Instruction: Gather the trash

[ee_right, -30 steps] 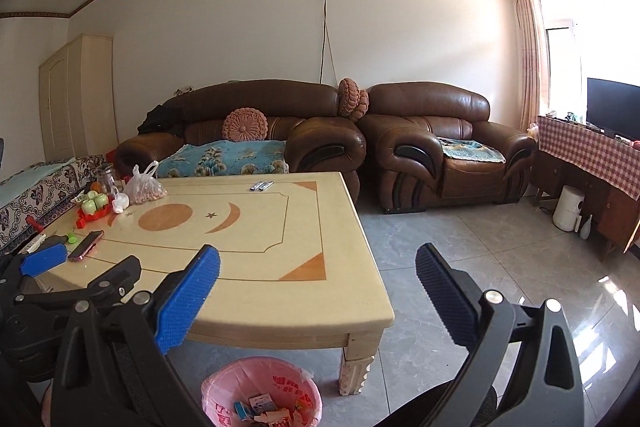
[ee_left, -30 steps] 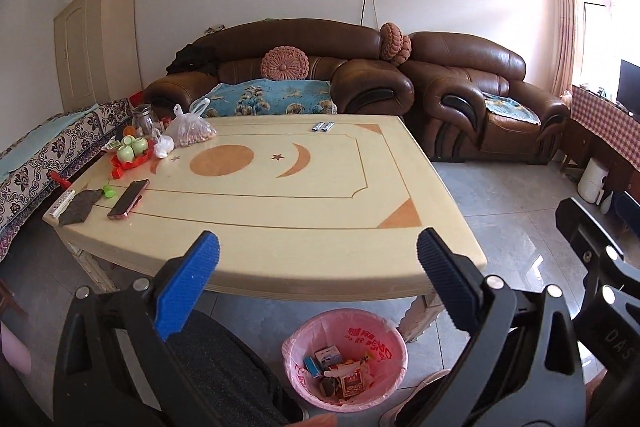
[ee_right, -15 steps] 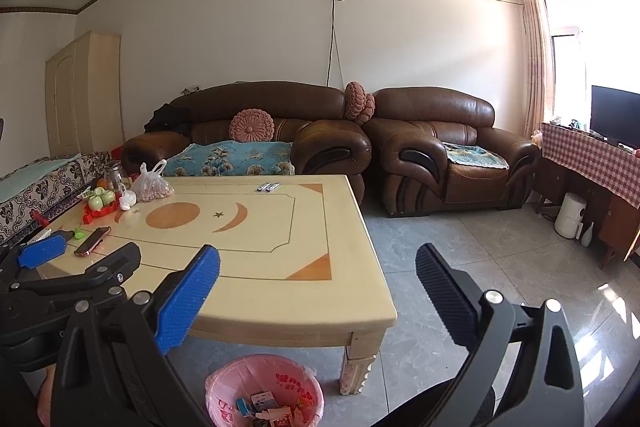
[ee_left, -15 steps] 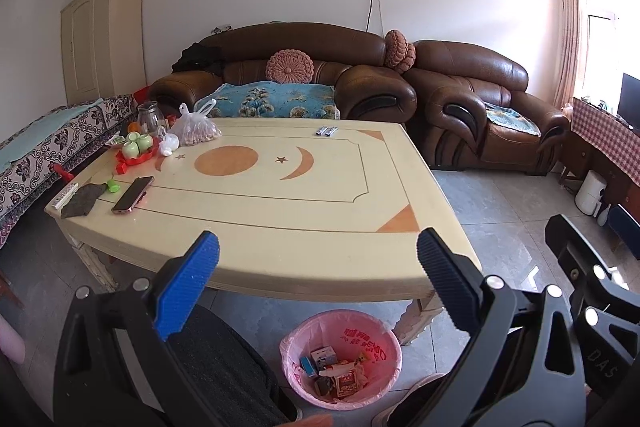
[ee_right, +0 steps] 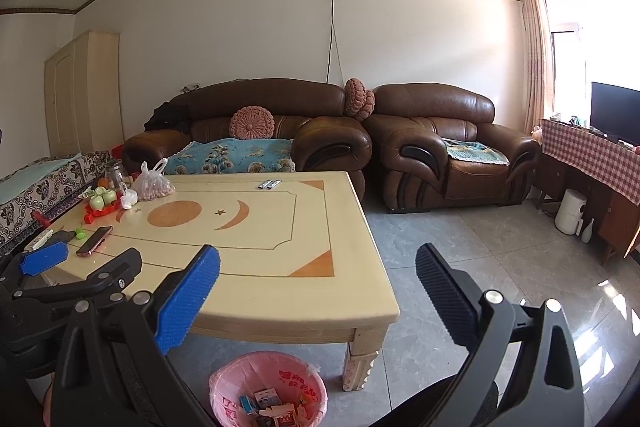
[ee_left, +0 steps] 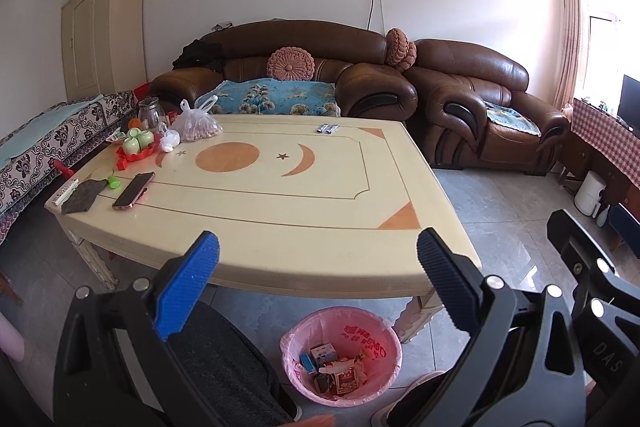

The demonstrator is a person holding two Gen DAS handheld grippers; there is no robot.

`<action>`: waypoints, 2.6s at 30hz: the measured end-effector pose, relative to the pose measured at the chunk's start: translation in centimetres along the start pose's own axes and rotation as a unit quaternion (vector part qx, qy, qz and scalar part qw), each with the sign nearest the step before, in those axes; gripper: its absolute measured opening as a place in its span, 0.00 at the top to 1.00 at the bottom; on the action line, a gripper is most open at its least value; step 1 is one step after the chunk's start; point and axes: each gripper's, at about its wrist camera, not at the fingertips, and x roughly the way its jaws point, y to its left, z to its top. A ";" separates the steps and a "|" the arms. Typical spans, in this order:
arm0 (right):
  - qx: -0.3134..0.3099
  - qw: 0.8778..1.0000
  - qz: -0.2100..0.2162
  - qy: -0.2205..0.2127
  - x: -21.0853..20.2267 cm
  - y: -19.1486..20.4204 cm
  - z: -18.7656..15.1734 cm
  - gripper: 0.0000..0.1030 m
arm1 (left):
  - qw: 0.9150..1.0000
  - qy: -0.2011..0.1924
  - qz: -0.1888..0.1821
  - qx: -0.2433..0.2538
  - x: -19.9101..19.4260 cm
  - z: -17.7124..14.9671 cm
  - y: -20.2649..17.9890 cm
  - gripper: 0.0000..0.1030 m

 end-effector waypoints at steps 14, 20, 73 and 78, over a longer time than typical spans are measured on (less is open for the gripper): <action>0.000 1.000 -0.002 -0.006 -0.5 0.3 0.0 0.07 | 1.000 -0.003 0.000 0.001 -0.5 0.1 0.0 0.06; 0.000 1.000 0.002 -0.009 -0.5 0.3 0.2 0.07 | 1.000 -0.006 0.003 0.001 -0.6 0.3 0.0 0.06; 0.004 1.000 0.010 -0.008 -0.2 0.2 0.1 0.07 | 1.000 0.001 0.005 -0.001 -0.7 0.3 0.3 0.06; 0.004 1.000 0.011 -0.007 -0.2 0.2 0.1 0.07 | 1.000 0.002 0.005 0.000 -0.8 0.4 0.3 0.06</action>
